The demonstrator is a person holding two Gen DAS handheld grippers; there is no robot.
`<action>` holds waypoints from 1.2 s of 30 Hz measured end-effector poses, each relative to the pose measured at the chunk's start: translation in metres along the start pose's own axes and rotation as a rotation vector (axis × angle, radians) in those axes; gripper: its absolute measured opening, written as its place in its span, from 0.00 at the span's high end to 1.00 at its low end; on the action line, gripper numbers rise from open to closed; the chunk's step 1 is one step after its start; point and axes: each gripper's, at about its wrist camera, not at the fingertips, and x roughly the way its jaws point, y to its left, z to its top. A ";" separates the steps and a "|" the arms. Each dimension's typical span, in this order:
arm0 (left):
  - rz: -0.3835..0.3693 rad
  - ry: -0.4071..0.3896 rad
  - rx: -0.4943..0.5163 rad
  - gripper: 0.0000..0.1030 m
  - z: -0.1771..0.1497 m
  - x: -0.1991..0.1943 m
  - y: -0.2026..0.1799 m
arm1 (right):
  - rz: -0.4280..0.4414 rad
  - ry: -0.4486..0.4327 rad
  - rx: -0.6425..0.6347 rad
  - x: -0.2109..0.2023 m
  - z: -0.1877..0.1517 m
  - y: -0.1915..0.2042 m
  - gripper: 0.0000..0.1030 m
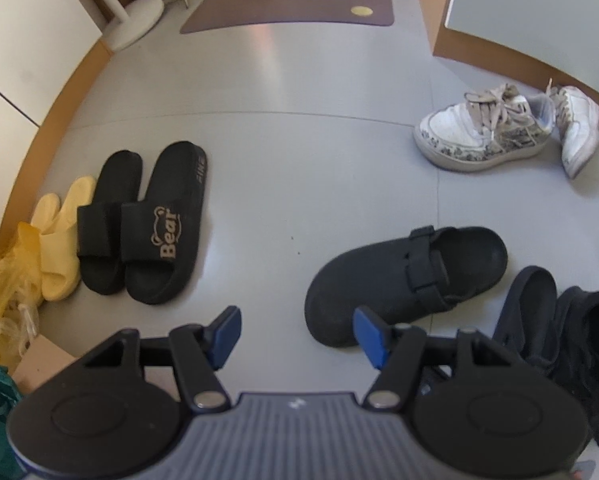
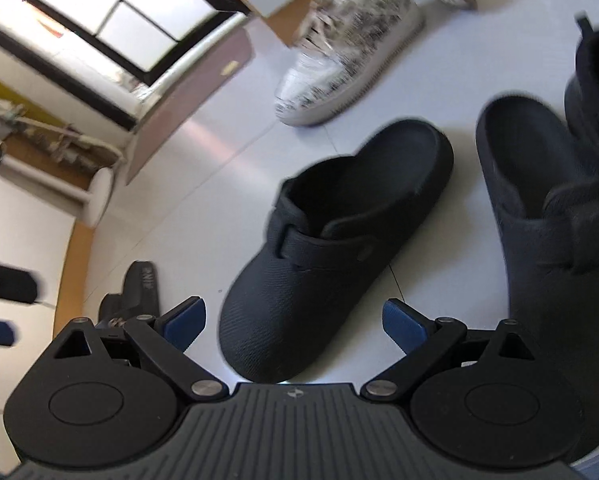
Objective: Organize scattered shoes
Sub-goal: 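Move the right tool to the black strapped clog and grasp its strap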
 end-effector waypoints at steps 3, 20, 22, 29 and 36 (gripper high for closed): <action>0.027 0.001 0.024 0.37 0.001 0.006 0.000 | -0.007 0.001 0.009 0.017 0.002 -0.001 0.05; 0.038 -0.017 0.021 0.37 0.010 0.002 -0.012 | -0.009 0.012 -0.044 0.053 0.026 -0.014 0.25; 0.032 -0.017 0.019 0.37 0.009 0.000 -0.014 | -0.012 0.018 -0.068 0.051 0.027 -0.014 0.26; 0.025 -0.020 0.020 0.37 0.010 -0.002 -0.018 | -0.049 0.067 -0.189 0.038 0.034 -0.018 0.27; 0.021 -0.033 0.025 0.38 0.011 -0.007 -0.024 | -0.082 0.134 -0.292 0.025 0.040 -0.013 0.24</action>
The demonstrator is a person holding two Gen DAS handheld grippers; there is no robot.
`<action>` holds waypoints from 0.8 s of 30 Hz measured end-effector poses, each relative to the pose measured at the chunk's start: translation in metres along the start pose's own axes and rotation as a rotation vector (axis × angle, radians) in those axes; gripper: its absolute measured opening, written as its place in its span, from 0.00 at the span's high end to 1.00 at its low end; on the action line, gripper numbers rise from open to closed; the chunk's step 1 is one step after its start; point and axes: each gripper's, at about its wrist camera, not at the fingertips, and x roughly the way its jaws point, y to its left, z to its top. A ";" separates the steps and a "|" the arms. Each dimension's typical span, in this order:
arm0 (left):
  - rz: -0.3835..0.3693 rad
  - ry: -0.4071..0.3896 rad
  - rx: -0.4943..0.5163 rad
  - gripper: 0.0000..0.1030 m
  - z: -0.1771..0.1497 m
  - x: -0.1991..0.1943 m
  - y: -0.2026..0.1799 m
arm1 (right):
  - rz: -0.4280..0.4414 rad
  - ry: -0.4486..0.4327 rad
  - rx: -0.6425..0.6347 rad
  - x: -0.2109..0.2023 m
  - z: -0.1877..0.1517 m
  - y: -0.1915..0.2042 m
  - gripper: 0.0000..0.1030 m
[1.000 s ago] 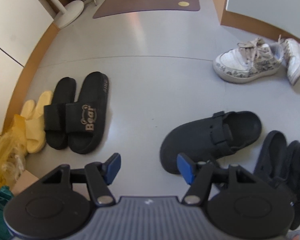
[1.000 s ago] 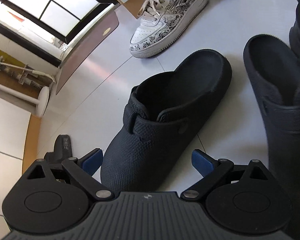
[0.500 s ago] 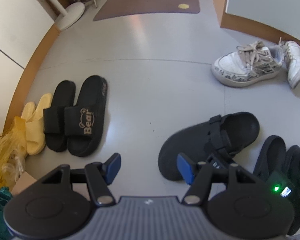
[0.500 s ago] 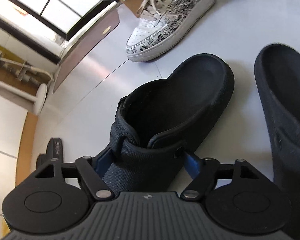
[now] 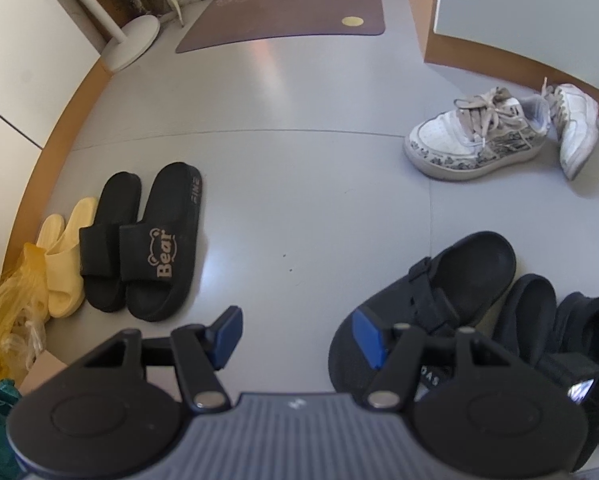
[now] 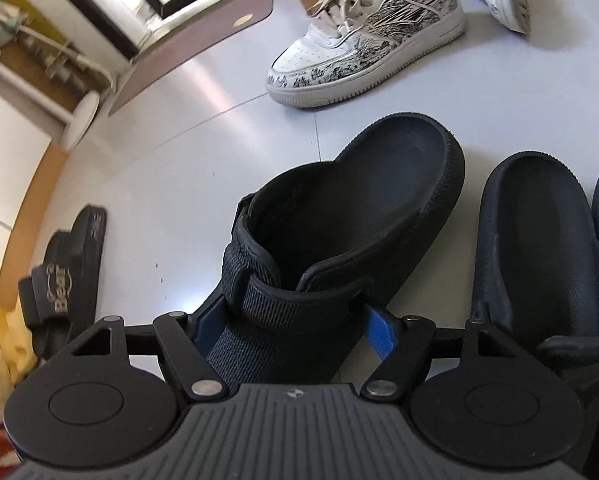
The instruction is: Organize scattered shoes
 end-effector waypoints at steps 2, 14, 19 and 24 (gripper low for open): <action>0.002 0.000 -0.005 0.38 0.000 0.000 0.001 | -0.002 0.015 -0.001 -0.003 0.000 -0.001 0.23; -0.008 0.015 -0.014 0.38 -0.002 0.003 0.003 | -0.112 -0.028 0.119 0.009 -0.020 0.016 0.08; 0.013 0.013 -0.020 0.38 -0.005 0.002 -0.009 | -0.105 -0.031 0.209 0.014 -0.023 0.018 0.07; 0.037 0.020 -0.032 0.38 -0.006 0.005 -0.004 | -0.141 -0.057 0.169 0.023 -0.027 0.023 0.11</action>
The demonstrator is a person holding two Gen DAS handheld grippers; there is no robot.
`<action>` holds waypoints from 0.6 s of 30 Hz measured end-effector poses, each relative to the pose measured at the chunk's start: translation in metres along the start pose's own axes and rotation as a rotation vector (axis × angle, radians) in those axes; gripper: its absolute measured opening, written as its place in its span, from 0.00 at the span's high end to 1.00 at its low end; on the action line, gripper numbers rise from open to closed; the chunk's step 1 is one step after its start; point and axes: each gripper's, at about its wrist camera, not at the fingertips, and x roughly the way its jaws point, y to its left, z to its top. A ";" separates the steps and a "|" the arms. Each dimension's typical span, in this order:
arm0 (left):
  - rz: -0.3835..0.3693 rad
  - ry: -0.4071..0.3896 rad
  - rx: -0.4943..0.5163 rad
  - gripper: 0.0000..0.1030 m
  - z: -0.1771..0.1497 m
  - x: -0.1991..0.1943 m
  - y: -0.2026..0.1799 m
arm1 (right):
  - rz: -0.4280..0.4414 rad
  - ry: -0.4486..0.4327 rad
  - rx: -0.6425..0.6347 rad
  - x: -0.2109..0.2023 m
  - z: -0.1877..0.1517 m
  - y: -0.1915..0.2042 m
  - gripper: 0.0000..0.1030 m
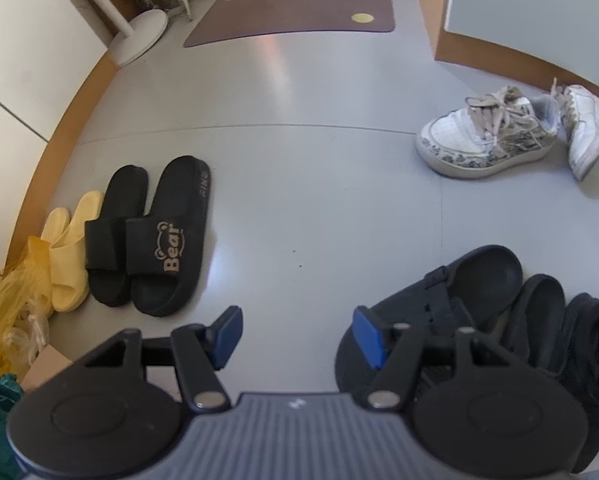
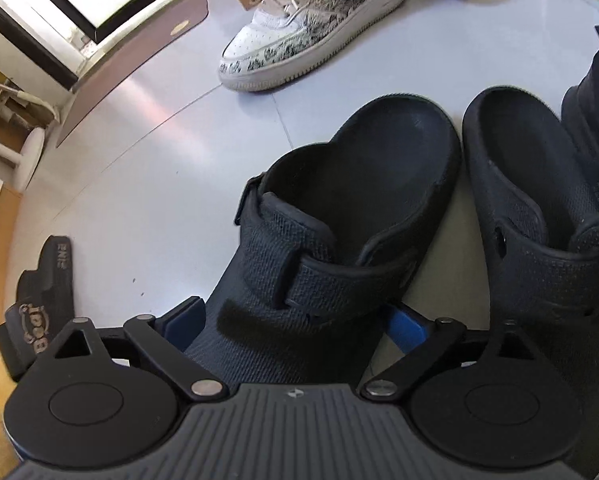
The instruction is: Organize scattered shoes
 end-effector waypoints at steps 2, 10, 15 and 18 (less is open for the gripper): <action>0.005 0.003 0.000 0.38 0.000 0.001 -0.001 | -0.003 -0.010 -0.051 -0.001 -0.003 0.000 0.13; -0.016 -0.010 0.004 0.38 0.001 -0.006 -0.015 | -0.011 0.030 -0.145 -0.013 -0.003 -0.006 0.22; -0.026 -0.021 0.000 0.38 0.001 -0.013 -0.021 | -0.041 0.043 -0.225 -0.025 -0.009 -0.009 0.26; -0.025 -0.031 0.001 0.38 0.002 -0.016 -0.024 | -0.059 0.055 -0.269 -0.031 -0.010 -0.012 0.27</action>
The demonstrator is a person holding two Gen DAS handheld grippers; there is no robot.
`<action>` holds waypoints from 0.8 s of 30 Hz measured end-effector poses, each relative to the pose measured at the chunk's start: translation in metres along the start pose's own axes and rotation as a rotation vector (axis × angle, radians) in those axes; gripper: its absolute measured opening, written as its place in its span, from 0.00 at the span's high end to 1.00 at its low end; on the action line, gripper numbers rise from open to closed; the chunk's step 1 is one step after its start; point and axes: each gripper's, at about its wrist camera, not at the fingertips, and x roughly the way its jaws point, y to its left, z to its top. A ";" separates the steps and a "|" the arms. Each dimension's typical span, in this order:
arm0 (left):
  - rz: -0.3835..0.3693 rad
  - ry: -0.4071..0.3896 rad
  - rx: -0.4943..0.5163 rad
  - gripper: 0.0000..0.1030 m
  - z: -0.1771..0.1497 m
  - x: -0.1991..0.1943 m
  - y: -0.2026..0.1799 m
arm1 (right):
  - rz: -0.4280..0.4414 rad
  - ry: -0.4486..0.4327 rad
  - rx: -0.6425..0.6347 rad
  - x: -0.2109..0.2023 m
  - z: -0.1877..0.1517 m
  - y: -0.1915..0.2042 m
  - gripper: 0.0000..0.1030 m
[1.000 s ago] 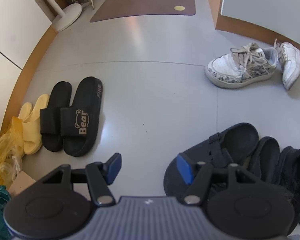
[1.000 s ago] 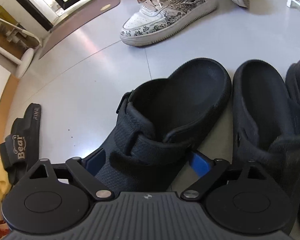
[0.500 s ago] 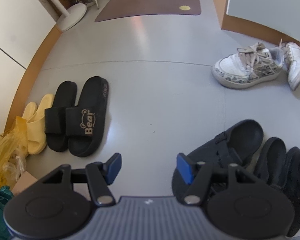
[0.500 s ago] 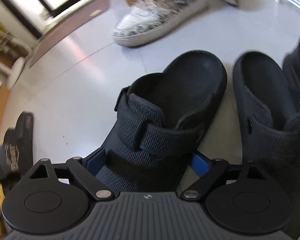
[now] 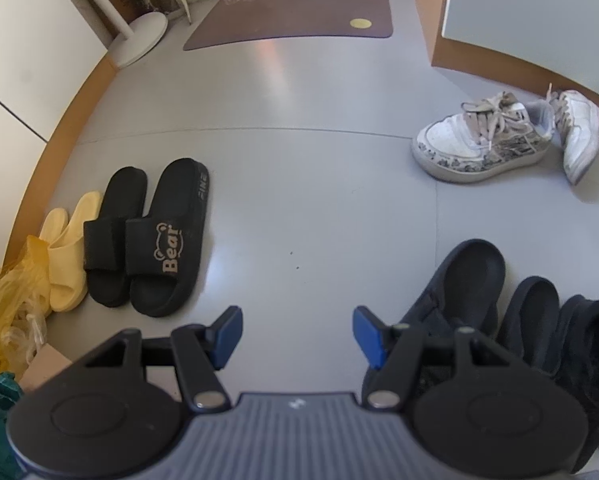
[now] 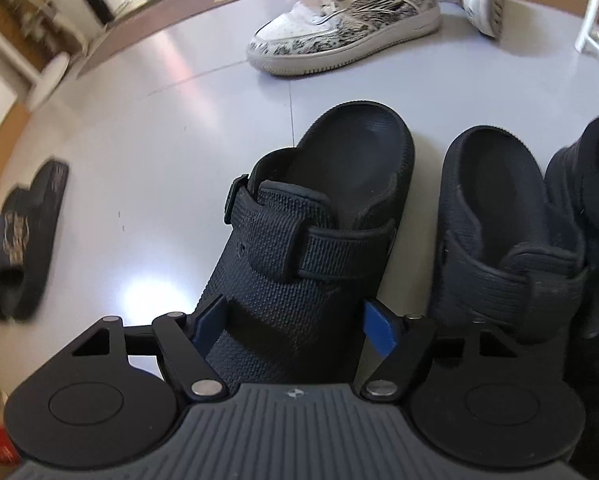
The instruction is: Organize scattered shoes
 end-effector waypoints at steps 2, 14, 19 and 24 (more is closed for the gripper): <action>-0.002 -0.003 -0.005 0.38 0.001 -0.002 0.000 | -0.030 0.004 -0.021 -0.007 -0.002 -0.004 0.27; -0.054 0.002 0.020 0.38 -0.005 -0.005 -0.011 | -0.031 -0.020 -0.047 -0.012 -0.005 0.008 0.11; -0.068 0.021 0.031 0.38 -0.002 -0.003 -0.024 | -0.082 -0.001 -0.087 0.004 -0.011 0.013 0.10; -0.072 0.008 0.037 0.38 -0.003 -0.013 -0.030 | -0.054 0.018 -0.086 0.011 -0.011 0.005 0.13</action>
